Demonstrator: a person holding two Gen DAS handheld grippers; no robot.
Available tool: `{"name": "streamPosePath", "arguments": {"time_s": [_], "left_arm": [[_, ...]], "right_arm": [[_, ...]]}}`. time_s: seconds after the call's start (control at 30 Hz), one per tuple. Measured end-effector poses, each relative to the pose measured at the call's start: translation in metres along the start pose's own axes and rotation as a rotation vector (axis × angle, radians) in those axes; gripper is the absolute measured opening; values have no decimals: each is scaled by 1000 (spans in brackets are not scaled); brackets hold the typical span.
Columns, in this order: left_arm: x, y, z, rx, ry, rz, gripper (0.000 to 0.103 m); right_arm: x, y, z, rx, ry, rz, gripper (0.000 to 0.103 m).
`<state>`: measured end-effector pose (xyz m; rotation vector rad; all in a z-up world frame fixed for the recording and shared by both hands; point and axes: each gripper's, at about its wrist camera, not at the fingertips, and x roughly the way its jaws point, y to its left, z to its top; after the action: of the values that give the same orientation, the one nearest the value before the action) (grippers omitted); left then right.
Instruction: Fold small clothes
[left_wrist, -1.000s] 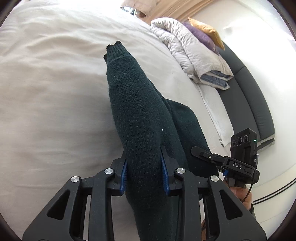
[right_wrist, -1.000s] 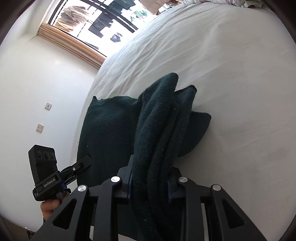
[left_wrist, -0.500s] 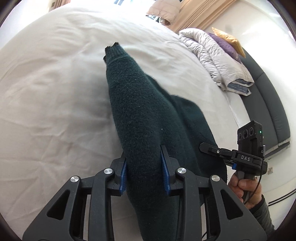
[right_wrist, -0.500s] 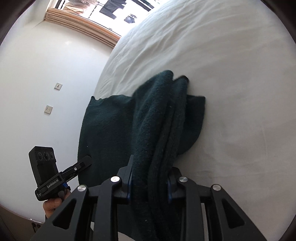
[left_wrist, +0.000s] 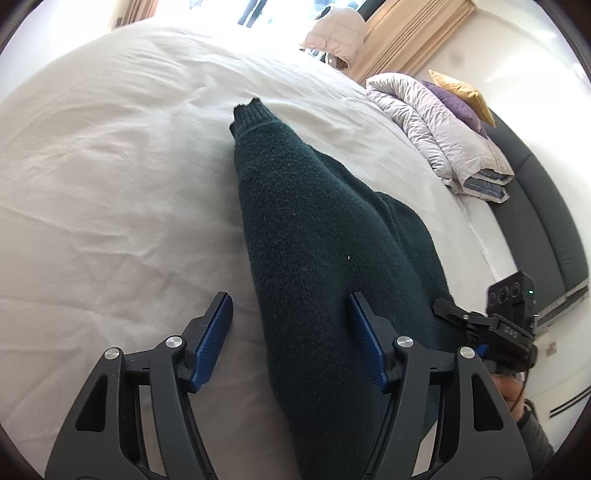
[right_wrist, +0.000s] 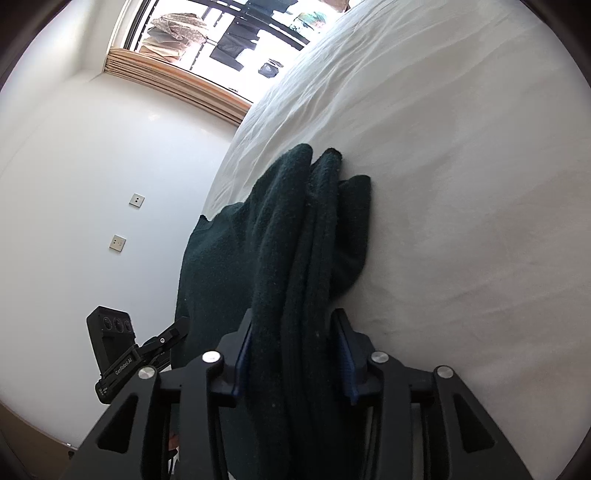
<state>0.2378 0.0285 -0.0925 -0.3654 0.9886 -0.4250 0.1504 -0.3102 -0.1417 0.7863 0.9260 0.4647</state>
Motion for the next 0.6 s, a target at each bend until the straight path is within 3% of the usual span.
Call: {"name": "streamPosePath", "arguments": {"time_s": [0.17, 0.37, 0.5, 0.6], "left_arm": [[-40, -36, -17, 154, -127, 185, 64], [-108, -102, -68, 356, -386, 380, 97], [-151, -133, -106, 407, -539, 479, 103], [-172, -149, -120, 395, -559, 534, 103]], "right_arm": [[-35, 17, -18, -50, -67, -129, 66], [-86, 53, -58, -183, -197, -292, 76], [-117, 81, -86, -250, -311, -382, 86], [-135, 104, -104, -314, -387, -432, 92]]}}
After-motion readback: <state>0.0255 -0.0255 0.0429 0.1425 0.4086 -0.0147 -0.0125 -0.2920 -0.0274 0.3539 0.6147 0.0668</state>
